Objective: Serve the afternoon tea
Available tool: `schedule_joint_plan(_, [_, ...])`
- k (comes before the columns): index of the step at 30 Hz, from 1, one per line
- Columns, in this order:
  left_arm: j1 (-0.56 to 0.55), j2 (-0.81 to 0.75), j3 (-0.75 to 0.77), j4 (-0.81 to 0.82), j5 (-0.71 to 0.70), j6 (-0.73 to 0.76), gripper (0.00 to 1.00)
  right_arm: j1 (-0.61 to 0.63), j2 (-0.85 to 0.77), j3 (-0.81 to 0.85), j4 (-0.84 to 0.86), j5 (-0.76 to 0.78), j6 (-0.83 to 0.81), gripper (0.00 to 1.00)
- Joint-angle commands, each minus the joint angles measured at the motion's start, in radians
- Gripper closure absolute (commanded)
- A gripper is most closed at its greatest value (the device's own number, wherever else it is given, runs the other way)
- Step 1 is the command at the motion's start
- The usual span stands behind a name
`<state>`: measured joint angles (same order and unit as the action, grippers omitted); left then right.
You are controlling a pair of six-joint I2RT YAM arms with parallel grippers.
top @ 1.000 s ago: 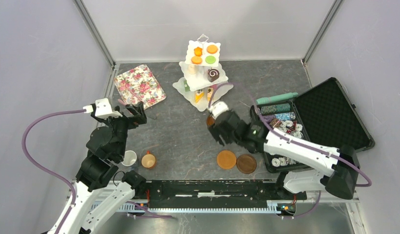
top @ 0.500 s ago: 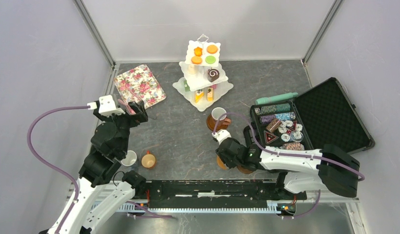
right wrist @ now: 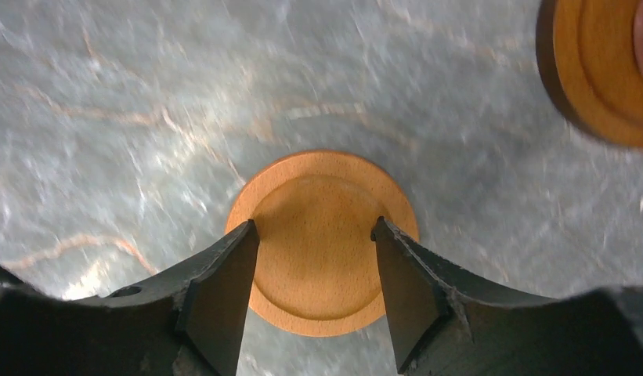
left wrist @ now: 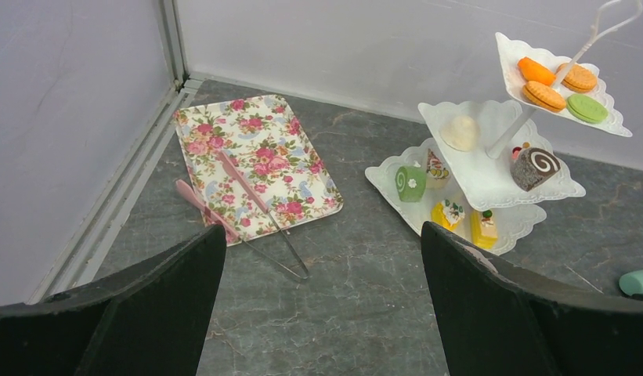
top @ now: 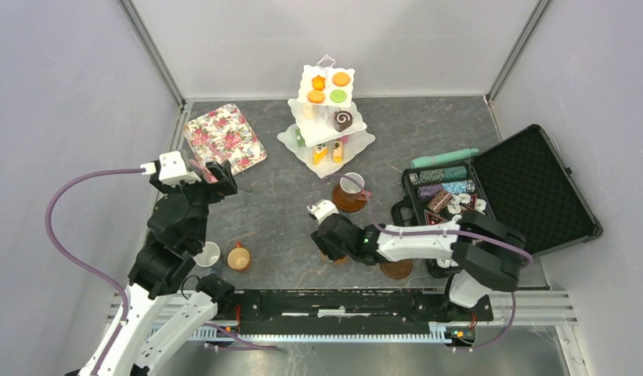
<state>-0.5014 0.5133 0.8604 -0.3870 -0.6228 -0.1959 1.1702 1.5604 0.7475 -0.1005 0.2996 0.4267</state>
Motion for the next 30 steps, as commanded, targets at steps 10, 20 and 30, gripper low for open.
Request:
schedule_joint_plan(10, [0.012,-0.035,-0.001,0.029,0.02,-0.011,0.0,-0.118,0.339,0.359,-0.013,0.014,-0.148,0.35])
schedule_joint_plan(20, [0.012,-0.054,-0.001,0.03,0.015,-0.01,0.0,-0.196,0.455,0.56,-0.079,-0.008,-0.211,0.34])
schedule_joint_plan(30, [0.012,-0.059,-0.001,0.03,0.017,-0.013,0.0,-0.251,0.514,0.668,-0.133,0.072,-0.269,0.34])
